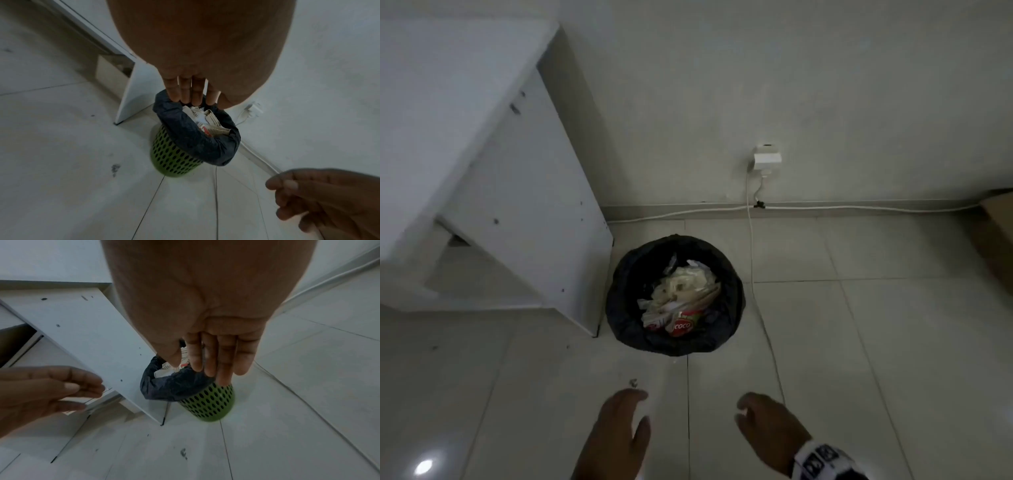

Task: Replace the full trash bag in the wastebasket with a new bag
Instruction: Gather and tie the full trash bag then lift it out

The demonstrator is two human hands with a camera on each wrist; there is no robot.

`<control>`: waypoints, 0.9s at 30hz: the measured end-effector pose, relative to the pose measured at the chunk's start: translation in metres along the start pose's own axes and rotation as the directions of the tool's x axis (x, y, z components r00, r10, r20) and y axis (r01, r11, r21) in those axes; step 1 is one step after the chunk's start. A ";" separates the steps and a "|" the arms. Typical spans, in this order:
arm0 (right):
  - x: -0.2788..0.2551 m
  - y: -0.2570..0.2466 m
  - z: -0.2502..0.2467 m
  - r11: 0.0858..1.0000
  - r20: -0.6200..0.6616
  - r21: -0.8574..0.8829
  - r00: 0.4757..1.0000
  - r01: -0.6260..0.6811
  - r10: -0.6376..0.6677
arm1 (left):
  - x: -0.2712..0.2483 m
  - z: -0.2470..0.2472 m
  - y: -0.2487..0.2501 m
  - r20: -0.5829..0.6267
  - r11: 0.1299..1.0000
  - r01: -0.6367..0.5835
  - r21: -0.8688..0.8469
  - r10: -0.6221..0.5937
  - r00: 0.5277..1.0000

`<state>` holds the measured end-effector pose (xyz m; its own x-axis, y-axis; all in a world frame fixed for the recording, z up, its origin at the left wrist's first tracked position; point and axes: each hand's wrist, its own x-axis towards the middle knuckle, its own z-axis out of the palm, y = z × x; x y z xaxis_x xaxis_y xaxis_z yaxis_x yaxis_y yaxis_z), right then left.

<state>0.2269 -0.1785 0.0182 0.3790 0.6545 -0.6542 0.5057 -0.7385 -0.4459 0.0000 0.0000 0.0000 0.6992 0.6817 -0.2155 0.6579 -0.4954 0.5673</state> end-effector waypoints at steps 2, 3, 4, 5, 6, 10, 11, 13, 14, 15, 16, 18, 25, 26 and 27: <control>0.034 0.003 0.007 0.998 -0.081 -0.025 0.995 0.053 -0.055 | 0.031 0.011 -0.005 0.040 0.996 -0.078 0.053 0.076 0.996; 0.051 0.005 0.011 0.994 -0.133 -0.050 0.986 0.099 -0.105 | 0.048 0.018 -0.009 0.024 0.989 -0.119 0.086 0.118 0.993; 0.068 0.005 0.014 0.988 -0.196 -0.068 0.969 0.141 -0.152 | 0.062 0.023 -0.012 0.017 0.985 -0.141 0.104 0.140 0.990; 0.085 0.006 0.019 0.982 -0.232 -0.098 0.955 0.163 -0.182 | 0.076 0.032 -0.017 0.016 0.974 -0.165 0.152 0.165 0.986; 0.098 0.005 0.024 0.977 -0.274 -0.117 0.940 0.178 -0.204 | 0.086 0.040 -0.022 0.005 0.965 -0.191 0.181 0.194 0.981; 0.138 0.004 0.037 0.956 -0.405 -0.239 0.878 0.169 -0.257 | 0.117 0.066 -0.033 -0.016 0.924 -0.309 0.225 0.321 0.947; 0.143 0.003 0.040 0.949 -0.420 -0.264 0.865 0.172 -0.274 | 0.120 0.071 -0.035 0.015 0.927 -0.307 0.216 0.311 0.950; 0.153 0.003 0.049 0.938 -0.450 -0.299 0.840 0.176 -0.302 | 0.124 0.084 -0.045 0.035 0.923 -0.317 0.220 0.317 0.948; 0.156 0.003 0.052 0.938 -0.470 -0.299 0.829 0.175 -0.304 | 0.125 0.087 -0.049 0.028 0.910 -0.340 0.236 0.343 0.939; 0.158 0.002 0.055 0.940 -0.483 -0.295 0.822 0.171 -0.301 | 0.125 0.089 -0.052 0.011 0.899 -0.356 0.255 0.365 0.931; 0.158 0.002 0.057 0.942 -0.485 -0.288 0.821 0.173 -0.299 | 0.125 0.090 -0.056 -0.003 0.893 -0.358 0.274 0.373 0.928; 0.155 -0.002 0.062 0.943 -0.476 -0.276 0.827 0.184 -0.300 | 0.124 0.091 -0.062 -0.022 0.874 -0.378 0.303 0.404 0.915; 0.141 -0.014 0.085 0.936 -0.570 -0.160 0.745 0.313 -0.346 | 0.118 0.083 -0.080 -0.175 0.859 -0.395 0.324 0.465 0.868; 0.139 -0.015 0.089 0.940 -0.599 -0.109 0.734 0.322 -0.321 | 0.117 0.083 -0.080 -0.198 0.866 -0.383 0.322 0.457 0.867; 0.138 -0.015 0.092 0.940 -0.622 -0.058 0.724 0.337 -0.298 | 0.115 0.082 -0.079 -0.223 0.877 -0.364 0.313 0.440 0.870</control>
<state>0.2003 -0.0920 -0.1218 0.6061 0.7944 0.0390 0.6476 -0.4644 -0.6041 0.0517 0.0733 -0.1343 0.8354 0.4947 0.2395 0.4102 -0.8512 0.3274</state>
